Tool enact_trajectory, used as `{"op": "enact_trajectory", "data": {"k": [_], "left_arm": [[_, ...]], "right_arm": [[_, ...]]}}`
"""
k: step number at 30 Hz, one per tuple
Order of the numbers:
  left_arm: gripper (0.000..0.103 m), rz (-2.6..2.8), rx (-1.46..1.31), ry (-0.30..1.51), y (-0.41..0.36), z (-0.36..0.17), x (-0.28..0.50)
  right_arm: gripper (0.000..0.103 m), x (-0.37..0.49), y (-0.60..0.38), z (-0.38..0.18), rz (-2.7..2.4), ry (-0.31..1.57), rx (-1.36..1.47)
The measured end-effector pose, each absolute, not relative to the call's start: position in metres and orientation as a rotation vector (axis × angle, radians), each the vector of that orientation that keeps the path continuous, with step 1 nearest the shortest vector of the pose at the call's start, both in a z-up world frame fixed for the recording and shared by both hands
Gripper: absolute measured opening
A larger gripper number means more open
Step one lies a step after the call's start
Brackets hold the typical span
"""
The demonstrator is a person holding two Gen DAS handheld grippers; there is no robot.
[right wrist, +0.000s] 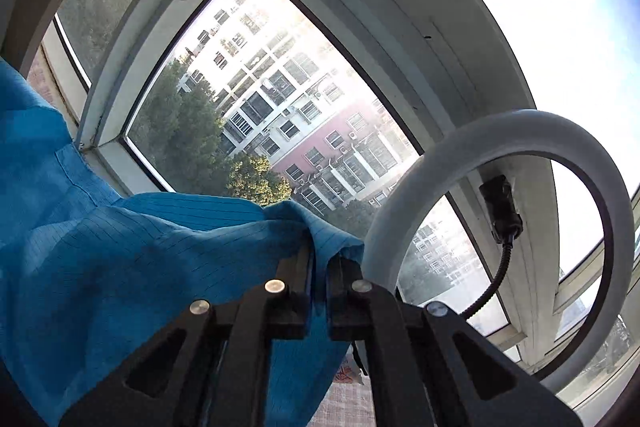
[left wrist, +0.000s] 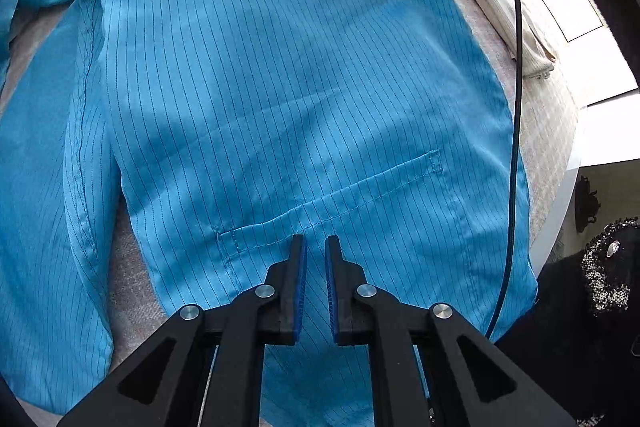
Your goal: Fold clothes
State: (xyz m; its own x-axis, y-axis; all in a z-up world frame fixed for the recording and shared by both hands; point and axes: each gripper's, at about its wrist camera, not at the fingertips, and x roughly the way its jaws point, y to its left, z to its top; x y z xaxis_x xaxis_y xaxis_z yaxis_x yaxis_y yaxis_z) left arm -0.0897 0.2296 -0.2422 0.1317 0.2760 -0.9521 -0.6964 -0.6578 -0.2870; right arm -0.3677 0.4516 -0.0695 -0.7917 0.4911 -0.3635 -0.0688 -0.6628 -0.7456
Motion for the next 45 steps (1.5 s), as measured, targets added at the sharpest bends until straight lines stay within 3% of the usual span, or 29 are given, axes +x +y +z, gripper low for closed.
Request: {"op": "enact_trajectory", "data": {"k": [4, 5, 6, 8, 10, 15, 17, 18, 20, 24, 28, 32, 34, 35, 36, 42, 45], "left_arm": [[0.009, 1.625, -1.651, 0.430, 0.230, -0.241, -0.090], [0.009, 1.625, -1.650, 0.434, 0.230, -0.240, -0.090], [0.009, 1.624, -1.649, 0.438, 0.230, -0.240, -0.090], [0.009, 1.623, -1.644, 0.447, 0.232, -0.239, -0.090], [0.012, 1.618, -1.640, 0.448, 0.233, -0.237, -0.090], [0.014, 1.607, -1.623, 0.450, 0.232, -0.235, -0.090], [0.014, 1.602, -1.620, 0.445, 0.226, -0.234, -0.094], [0.014, 1.600, -1.618, 0.443, 0.223, -0.233, -0.096], [0.014, 1.595, -1.616, 0.439, 0.218, -0.232, -0.099], [0.014, 1.589, -1.616, 0.433, 0.216, -0.230, -0.103], [0.014, 1.575, -1.618, 0.408, 0.212, -0.229, -0.108], [0.014, 1.555, -1.620, 0.402, 0.210, -0.228, -0.113], [0.014, 1.556, -1.610, 0.417, 0.210, -0.226, -0.114], [0.014, 1.557, -1.605, 0.424, 0.210, -0.225, -0.114], [0.014, 1.556, -1.603, 0.424, 0.210, -0.225, -0.115], [0.014, 1.548, -1.607, 0.408, 0.209, -0.223, -0.120], [0.014, 1.546, -1.606, 0.411, 0.209, -0.221, -0.122]], "right_arm": [[0.007, -0.363, 0.454, -0.070, 2.557, -0.959, -0.949], [0.016, -0.364, 0.458, -0.069, 2.578, -0.908, -1.010], [0.033, -0.363, 0.462, -0.066, 2.595, -0.859, -1.073], [0.052, -0.362, 0.470, -0.062, 2.625, -0.758, -1.200], [0.052, -0.359, 0.476, -0.058, 2.639, -0.683, -1.308], [0.052, -0.314, 0.493, -0.046, 2.630, -0.694, -1.455], [0.054, -0.296, 0.501, -0.039, 2.674, -0.567, -1.514], [0.063, -0.290, 0.504, -0.038, 2.718, -0.458, -1.559], [0.069, -0.288, 0.503, -0.045, 2.805, -0.220, -1.662], [0.069, -0.313, 0.466, -0.091, 2.724, -0.299, -1.739], [0.069, -0.343, 0.434, -0.138, 2.679, -0.251, -1.890], [0.069, -0.360, 0.407, -0.173, 2.533, -0.578, -1.840], [0.044, -0.364, 0.403, -0.183, 2.528, -0.629, -1.831], [0.013, -0.367, 0.408, -0.183, 2.533, -0.580, -1.848], [0.006, -0.369, 0.413, -0.180, 2.540, -0.527, -1.846], [0.006, -0.389, 0.437, -0.144, 2.560, -0.479, -1.623], [0.010, -0.402, 0.432, -0.158, 2.481, -0.605, -1.595]]}}
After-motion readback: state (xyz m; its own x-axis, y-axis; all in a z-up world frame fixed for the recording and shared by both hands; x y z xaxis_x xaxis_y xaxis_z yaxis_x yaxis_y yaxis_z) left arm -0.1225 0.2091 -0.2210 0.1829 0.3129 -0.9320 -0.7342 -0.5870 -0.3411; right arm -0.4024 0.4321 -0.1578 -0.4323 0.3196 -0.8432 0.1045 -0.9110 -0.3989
